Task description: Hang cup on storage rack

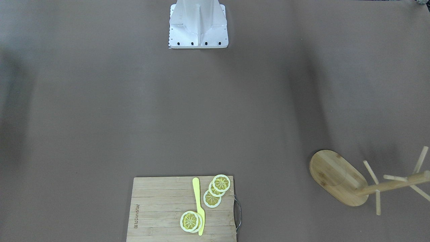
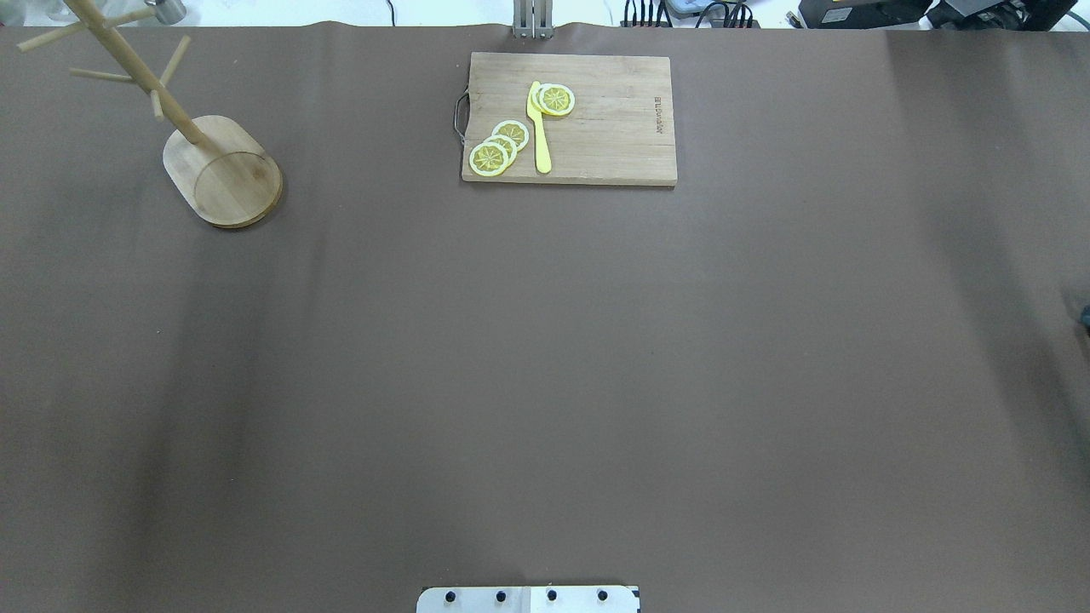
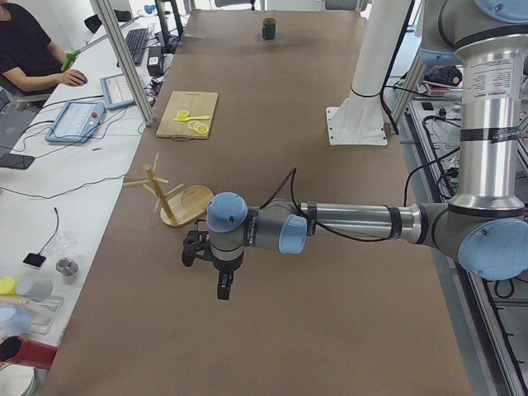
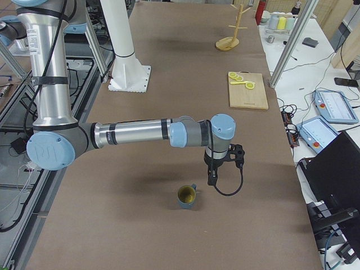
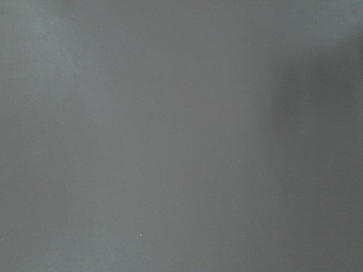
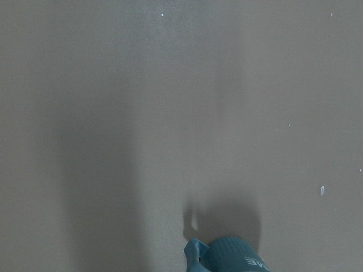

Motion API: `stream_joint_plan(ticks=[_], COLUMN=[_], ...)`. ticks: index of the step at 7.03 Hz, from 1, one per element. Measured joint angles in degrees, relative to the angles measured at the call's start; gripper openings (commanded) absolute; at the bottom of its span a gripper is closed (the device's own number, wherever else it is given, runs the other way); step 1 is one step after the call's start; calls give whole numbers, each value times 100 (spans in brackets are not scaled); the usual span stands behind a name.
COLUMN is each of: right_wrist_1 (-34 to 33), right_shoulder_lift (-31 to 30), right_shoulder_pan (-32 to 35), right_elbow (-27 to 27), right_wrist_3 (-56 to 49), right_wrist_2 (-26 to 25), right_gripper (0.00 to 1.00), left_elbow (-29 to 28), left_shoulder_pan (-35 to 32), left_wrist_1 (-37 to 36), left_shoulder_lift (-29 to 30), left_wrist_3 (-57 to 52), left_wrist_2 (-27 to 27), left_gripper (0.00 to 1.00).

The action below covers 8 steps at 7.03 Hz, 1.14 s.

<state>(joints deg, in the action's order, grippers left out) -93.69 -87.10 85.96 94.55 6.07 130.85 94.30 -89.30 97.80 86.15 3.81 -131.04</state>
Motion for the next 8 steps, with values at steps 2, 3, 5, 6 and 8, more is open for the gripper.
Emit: stream_joint_plan(ticks=[2, 3, 5, 6, 8], right_wrist_1=[0, 2, 6, 5, 2], right_shoulder_lift=[2, 6, 11, 20, 49], right_shoulder_pan=[0, 0, -9, -16, -30], right_elbow=[15, 29, 36, 37, 35], right_wrist_3=[-6, -8, -34, -38, -29], right_wrist_2=[-8, -12, -10, -8, -5], right_gripper=[100, 100, 100, 100, 100], left_elbow=[-101, -167, -182, -176, -163], left_shoulder_pan=[31, 37, 28, 23, 19], left_wrist_1=[-42, -65, -81, -71, -39], left_shoulder_lift=[64, 92, 93, 77, 45], left_wrist_3=[-5, -9, -9, -13, -12], left_wrist_2=[35, 46, 13, -9, -22], left_gripper=[98, 98, 98, 98, 98])
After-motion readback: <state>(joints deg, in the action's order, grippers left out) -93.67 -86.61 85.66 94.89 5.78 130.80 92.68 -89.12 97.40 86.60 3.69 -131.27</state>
